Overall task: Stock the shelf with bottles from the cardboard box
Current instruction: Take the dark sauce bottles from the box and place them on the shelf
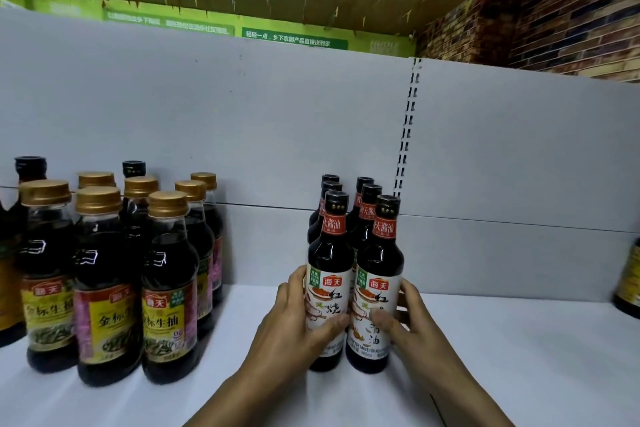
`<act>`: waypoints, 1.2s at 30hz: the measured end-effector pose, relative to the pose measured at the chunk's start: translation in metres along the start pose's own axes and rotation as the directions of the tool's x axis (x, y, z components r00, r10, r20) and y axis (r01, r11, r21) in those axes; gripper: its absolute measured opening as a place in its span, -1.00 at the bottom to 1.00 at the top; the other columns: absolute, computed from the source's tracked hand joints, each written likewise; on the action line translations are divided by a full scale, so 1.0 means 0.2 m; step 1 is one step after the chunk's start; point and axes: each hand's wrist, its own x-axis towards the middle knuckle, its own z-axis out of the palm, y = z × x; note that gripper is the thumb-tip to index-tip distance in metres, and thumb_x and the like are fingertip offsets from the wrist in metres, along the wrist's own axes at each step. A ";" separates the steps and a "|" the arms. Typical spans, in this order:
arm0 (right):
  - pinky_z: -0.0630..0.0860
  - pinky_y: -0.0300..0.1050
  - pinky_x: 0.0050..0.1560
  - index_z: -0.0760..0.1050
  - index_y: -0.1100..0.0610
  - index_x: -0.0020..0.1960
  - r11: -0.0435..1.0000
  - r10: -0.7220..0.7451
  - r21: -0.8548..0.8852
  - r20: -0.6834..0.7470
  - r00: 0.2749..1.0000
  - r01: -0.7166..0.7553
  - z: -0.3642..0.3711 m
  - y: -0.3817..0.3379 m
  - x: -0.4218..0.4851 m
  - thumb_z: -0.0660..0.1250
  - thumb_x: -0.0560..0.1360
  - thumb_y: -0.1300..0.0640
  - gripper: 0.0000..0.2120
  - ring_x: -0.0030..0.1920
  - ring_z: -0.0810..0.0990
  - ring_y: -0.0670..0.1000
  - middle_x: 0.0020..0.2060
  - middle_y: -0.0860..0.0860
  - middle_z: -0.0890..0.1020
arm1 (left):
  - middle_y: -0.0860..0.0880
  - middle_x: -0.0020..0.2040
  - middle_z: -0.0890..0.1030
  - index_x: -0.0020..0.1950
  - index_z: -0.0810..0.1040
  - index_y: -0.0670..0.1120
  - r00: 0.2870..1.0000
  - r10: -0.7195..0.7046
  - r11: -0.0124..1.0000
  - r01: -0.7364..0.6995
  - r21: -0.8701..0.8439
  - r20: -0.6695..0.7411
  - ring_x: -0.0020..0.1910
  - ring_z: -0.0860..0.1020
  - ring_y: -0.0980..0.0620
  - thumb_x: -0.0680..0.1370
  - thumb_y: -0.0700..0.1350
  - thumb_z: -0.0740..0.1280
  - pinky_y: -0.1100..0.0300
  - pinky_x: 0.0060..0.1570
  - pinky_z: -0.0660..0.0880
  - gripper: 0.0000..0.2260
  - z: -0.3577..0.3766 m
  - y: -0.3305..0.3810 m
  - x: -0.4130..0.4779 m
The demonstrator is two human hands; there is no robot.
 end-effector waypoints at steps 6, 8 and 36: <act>0.57 -0.14 0.24 0.27 -0.18 0.46 0.995 -0.039 -0.093 -0.011 0.999 0.038 0.02 0.02 -0.03 0.48 0.49 0.07 -0.36 0.27 0.56 -0.23 0.34 -0.23 0.54 | 0.20 0.35 0.40 0.52 0.09 0.30 0.999 0.032 0.997 -0.031 0.064 -0.022 0.26 0.53 0.16 0.49 0.34 0.36 0.08 0.27 0.55 -0.30 0.02 -0.02 -0.01; 0.58 -0.09 0.27 0.25 -0.19 0.50 0.991 -0.053 -0.120 -0.018 0.998 0.050 0.02 0.03 -0.03 0.47 0.48 0.00 -0.33 0.29 0.55 -0.23 0.38 -0.20 0.48 | 0.19 0.35 0.39 0.53 0.08 0.28 0.999 0.035 0.997 -0.033 0.074 -0.030 0.27 0.52 0.15 0.51 0.33 0.35 0.08 0.27 0.55 -0.31 0.03 -0.02 -0.01; 0.58 -0.01 0.28 0.20 -0.19 0.52 0.878 -0.152 -0.460 -0.005 0.988 0.133 0.04 0.05 -0.05 0.40 0.55 -0.12 -0.38 0.32 0.47 -0.29 0.35 -0.28 0.48 | 0.14 0.35 0.40 0.52 0.12 0.27 0.998 0.045 0.995 -0.041 0.087 -0.047 0.27 0.55 0.07 0.50 0.32 0.37 -0.01 0.25 0.55 -0.32 0.04 -0.04 -0.03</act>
